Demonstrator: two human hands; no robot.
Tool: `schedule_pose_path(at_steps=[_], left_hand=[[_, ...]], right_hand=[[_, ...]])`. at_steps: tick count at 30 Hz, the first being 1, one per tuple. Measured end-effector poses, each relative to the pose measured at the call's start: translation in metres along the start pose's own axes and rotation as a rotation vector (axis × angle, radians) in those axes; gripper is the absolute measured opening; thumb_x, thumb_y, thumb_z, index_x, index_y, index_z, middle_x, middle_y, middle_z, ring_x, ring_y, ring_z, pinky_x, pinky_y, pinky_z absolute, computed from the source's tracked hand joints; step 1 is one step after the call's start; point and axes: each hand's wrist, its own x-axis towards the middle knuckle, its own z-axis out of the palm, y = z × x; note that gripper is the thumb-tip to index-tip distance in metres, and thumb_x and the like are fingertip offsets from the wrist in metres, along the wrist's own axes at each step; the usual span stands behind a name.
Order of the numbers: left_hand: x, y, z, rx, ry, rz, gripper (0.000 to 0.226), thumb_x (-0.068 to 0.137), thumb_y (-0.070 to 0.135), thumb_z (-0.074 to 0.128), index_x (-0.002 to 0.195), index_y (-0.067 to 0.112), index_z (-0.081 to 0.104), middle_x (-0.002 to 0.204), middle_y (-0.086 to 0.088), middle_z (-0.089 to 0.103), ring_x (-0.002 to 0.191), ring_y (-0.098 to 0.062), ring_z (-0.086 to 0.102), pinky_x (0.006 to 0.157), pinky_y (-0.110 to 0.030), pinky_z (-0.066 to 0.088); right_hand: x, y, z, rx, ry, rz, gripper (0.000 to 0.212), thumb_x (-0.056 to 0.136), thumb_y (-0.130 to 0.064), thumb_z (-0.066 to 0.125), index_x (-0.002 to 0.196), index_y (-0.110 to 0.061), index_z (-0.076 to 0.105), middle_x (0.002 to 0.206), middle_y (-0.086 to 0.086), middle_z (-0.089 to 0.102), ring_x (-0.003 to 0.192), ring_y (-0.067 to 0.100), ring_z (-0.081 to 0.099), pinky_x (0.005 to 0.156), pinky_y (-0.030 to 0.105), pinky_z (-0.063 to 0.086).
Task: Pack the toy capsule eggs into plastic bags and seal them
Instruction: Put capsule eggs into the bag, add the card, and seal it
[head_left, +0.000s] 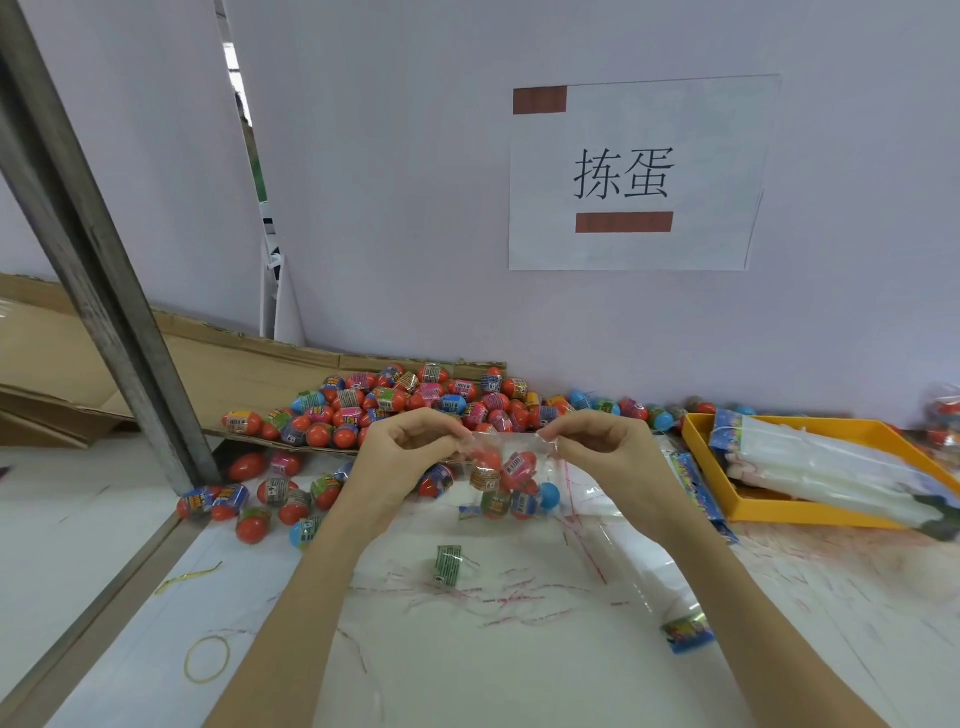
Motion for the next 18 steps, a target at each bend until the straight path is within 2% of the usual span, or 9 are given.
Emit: schedule_pose_path(at_steps=[3, 8, 13, 16, 18], left_hand=[[-0.0019, 0.0016, 0.0011, 0.052, 0.015, 0.036, 0.032, 0.093, -0.005, 0.069, 0.093, 0.023, 0.084, 0.099, -0.003, 0.081, 0.097, -0.017, 0.076, 0.085, -0.022, 0.059], [-0.0043, 0.0034, 0.0007, 0.126, 0.003, 0.092, 0.026, 0.094, -0.006, 0.068, 0.098, 0.014, 0.084, 0.101, 0.0, 0.081, 0.099, -0.015, 0.076, 0.087, -0.02, 0.058], [-0.0048, 0.004, -0.0004, 0.105, -0.005, 0.08, 0.028, 0.098, -0.008, 0.061, 0.102, 0.009, 0.083, 0.107, 0.0, 0.079, 0.101, -0.017, 0.075, 0.091, -0.024, 0.058], [-0.0048, 0.004, 0.0018, 0.067, 0.007, 0.076, 0.012, 0.095, 0.006, 0.074, 0.103, 0.01, 0.083, 0.104, -0.004, 0.08, 0.1, -0.021, 0.076, 0.09, -0.025, 0.059], [-0.0042, 0.0047, 0.0047, 0.064, 0.016, 0.085, 0.013, 0.087, 0.01, 0.083, 0.1, 0.013, 0.083, 0.1, -0.003, 0.08, 0.096, -0.02, 0.077, 0.086, -0.024, 0.06]], right_hand=[[-0.0002, -0.0003, 0.0004, -0.006, 0.001, -0.001, 0.026, 0.094, 0.0, 0.069, 0.095, -0.023, 0.083, 0.094, -0.002, 0.079, 0.093, 0.014, 0.074, 0.08, 0.016, 0.057], [-0.0001, -0.0003, -0.0017, -0.057, -0.002, 0.0, 0.024, 0.094, -0.002, 0.071, 0.098, -0.022, 0.083, 0.095, -0.005, 0.08, 0.094, 0.012, 0.074, 0.08, 0.015, 0.056], [0.0, -0.0006, -0.0039, -0.097, 0.001, -0.011, 0.035, 0.095, 0.004, 0.065, 0.097, -0.026, 0.083, 0.096, -0.008, 0.08, 0.097, 0.01, 0.073, 0.082, 0.015, 0.056], [0.0003, -0.0008, -0.0036, -0.105, 0.002, -0.005, 0.041, 0.096, 0.008, 0.059, 0.096, -0.026, 0.083, 0.097, -0.006, 0.08, 0.097, 0.013, 0.073, 0.085, 0.018, 0.057], [0.0004, -0.0009, -0.0034, -0.079, 0.006, -0.009, 0.037, 0.098, 0.005, 0.058, 0.097, -0.022, 0.083, 0.098, -0.003, 0.08, 0.096, 0.016, 0.073, 0.088, 0.023, 0.059]])
